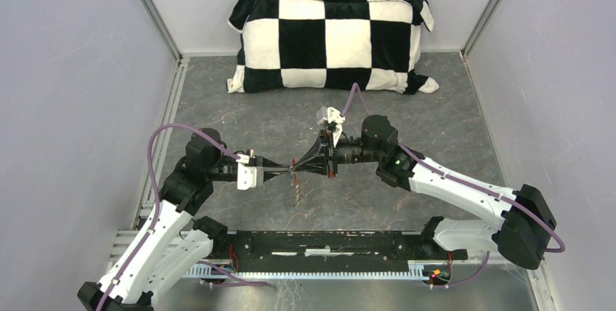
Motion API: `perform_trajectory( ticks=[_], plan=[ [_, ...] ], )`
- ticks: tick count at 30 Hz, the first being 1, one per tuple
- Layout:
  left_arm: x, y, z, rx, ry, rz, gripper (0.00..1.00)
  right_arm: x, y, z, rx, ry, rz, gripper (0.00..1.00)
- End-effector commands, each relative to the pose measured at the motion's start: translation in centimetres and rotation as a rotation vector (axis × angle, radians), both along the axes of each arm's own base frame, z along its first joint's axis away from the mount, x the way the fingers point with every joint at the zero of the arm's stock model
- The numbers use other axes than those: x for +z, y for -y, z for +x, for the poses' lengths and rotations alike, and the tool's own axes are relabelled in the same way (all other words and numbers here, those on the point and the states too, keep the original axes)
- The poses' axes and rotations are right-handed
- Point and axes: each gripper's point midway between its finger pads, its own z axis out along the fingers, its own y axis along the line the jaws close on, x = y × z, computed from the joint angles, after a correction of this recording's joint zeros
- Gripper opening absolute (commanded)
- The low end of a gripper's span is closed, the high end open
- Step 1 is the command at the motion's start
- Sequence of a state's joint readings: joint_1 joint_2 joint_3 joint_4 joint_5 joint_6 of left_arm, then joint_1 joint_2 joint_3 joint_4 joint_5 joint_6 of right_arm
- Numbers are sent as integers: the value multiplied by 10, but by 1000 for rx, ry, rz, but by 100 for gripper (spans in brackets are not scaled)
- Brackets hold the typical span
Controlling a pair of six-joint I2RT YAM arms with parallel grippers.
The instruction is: Put the keys on the keyring
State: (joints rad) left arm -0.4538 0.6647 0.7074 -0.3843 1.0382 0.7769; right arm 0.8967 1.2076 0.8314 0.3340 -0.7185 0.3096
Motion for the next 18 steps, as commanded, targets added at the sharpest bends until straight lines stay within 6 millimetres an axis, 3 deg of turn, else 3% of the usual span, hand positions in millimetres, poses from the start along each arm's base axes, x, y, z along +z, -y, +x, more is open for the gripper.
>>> perform_trajectory(
  ticks=[1, 9, 18],
  plan=[
    [12, 0, -5, -49, 103, -8, 17, 12, 1, -5, 18, 36, 41, 0],
    [14, -2, 2, -28, 218, -3, 8, 11, 1, -5, 18, 32, 42, 0],
    [6, -5, -5, -72, 370, -3, 5, 14, 0, -4, 13, 24, 58, 0]
  ],
)
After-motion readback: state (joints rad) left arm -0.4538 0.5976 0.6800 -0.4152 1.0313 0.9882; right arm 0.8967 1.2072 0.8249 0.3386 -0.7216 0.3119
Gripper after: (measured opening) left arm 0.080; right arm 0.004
